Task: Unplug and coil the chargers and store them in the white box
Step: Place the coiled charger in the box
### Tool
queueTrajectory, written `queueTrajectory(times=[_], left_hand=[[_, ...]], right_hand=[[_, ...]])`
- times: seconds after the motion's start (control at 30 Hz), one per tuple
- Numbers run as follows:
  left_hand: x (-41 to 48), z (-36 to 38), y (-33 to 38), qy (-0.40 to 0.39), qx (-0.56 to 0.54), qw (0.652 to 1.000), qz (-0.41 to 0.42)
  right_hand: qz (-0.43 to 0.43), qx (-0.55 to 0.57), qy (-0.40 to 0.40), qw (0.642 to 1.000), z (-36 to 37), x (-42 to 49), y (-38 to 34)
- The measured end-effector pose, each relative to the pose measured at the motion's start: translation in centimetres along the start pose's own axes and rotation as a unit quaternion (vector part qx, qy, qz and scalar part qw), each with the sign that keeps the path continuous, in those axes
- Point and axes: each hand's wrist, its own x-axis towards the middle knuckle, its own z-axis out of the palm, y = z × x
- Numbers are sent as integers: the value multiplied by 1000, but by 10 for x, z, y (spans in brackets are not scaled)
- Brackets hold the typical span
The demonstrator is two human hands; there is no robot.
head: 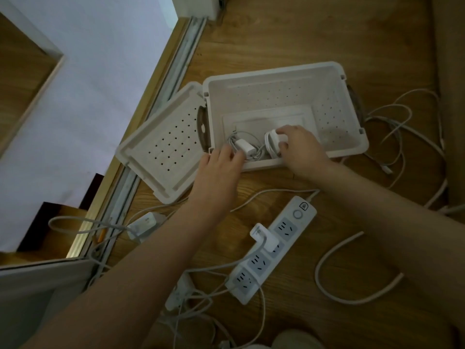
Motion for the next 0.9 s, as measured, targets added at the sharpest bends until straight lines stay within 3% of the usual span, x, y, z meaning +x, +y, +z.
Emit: queueTrajectory(times=[0.07,0.13,0.2,0.3,0.37,0.53,0.7,0.9], left_hand=[[-8,-5,5,39,-96,994,-36],[-24,-6,12,73,-178,980,-57],[-46,-4,20,67,-237,966,-78],[-83,8,31,-4,-299,948,-114],[-106,17,37,-37,-313,942,-113],[-143,39,44,-48,-285,949,-125],[-137,63,49,-59,-424,871,-241],[-113,95,44,-35,-472,845,-248]], right_hand=[[-91,78,62,991,0,-40,-4],[-145,131,49,980,6,-78,1],[-138,162,-23,977,17,-110,13],[-86,196,-151,965,43,-143,30],[-77,206,-184,958,62,-154,34],[-65,213,-111,969,85,-152,27],[-50,225,-76,970,84,-137,23],[-68,250,-35,965,85,-124,22]])
